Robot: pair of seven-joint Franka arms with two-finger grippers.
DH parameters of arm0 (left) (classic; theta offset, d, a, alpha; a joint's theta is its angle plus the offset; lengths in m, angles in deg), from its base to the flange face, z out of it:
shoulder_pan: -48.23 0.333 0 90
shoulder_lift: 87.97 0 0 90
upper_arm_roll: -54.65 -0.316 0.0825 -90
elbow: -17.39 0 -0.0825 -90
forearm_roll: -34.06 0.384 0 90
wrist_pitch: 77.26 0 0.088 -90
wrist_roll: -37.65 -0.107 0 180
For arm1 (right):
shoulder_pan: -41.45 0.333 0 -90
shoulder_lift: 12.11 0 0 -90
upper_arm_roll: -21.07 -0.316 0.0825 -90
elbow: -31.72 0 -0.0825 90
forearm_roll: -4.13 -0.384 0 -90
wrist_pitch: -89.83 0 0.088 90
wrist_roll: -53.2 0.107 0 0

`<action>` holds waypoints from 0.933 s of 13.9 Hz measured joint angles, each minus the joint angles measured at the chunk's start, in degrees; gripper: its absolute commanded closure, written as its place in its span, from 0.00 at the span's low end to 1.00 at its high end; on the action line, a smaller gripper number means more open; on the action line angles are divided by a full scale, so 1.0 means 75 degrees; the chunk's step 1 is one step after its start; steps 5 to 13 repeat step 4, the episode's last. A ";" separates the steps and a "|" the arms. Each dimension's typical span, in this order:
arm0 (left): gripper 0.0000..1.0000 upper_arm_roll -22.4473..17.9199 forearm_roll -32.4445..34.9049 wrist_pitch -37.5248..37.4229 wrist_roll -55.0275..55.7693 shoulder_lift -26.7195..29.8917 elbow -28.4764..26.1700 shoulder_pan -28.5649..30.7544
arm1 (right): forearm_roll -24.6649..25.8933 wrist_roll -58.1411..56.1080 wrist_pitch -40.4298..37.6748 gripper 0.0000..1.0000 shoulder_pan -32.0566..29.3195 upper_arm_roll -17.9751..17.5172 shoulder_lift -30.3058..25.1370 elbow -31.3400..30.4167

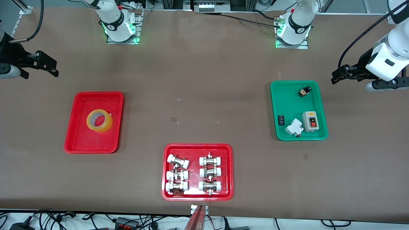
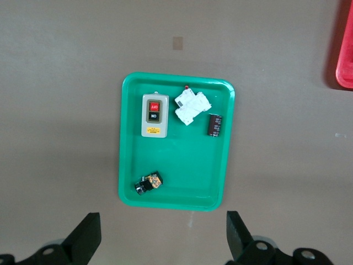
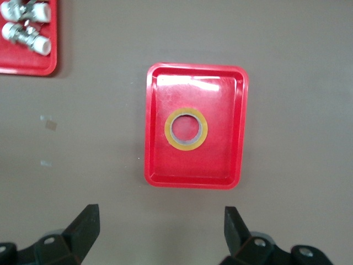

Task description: Left arm passes tape to right arm into tray

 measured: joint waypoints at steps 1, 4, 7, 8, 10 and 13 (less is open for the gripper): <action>0.00 0.0000 -0.0054 0.0020 0.0000 -0.0003 0.0009 0.0000 | 0.0000 0.0331 -0.0066 0.00 0.0001 -0.0002 0.0012 0.0008; 0.00 0.0003 -0.0111 0.0072 -0.0001 -0.0005 0.0030 -0.0003 | 0.0000 0.0562 -0.0129 0.00 0.0002 -0.0003 0.0031 0.0045; 0.00 0.0003 -0.0111 0.0072 -0.0001 -0.0005 0.0030 -0.0003 | 0.0000 0.0562 -0.0129 0.00 0.0002 -0.0003 0.0031 0.0045; 0.00 0.0003 -0.0111 0.0072 -0.0001 -0.0005 0.0030 -0.0003 | 0.0000 0.0562 -0.0129 0.00 0.0002 -0.0003 0.0031 0.0045; 0.00 0.0003 -0.0111 0.0072 -0.0001 -0.0005 0.0030 -0.0003 | 0.0000 0.0562 -0.0129 0.00 0.0002 -0.0003 0.0031 0.0045; 0.00 0.0003 -0.0111 0.0072 -0.0001 -0.0005 0.0030 -0.0003 | 0.0000 0.0562 -0.0129 0.00 0.0002 -0.0003 0.0031 0.0045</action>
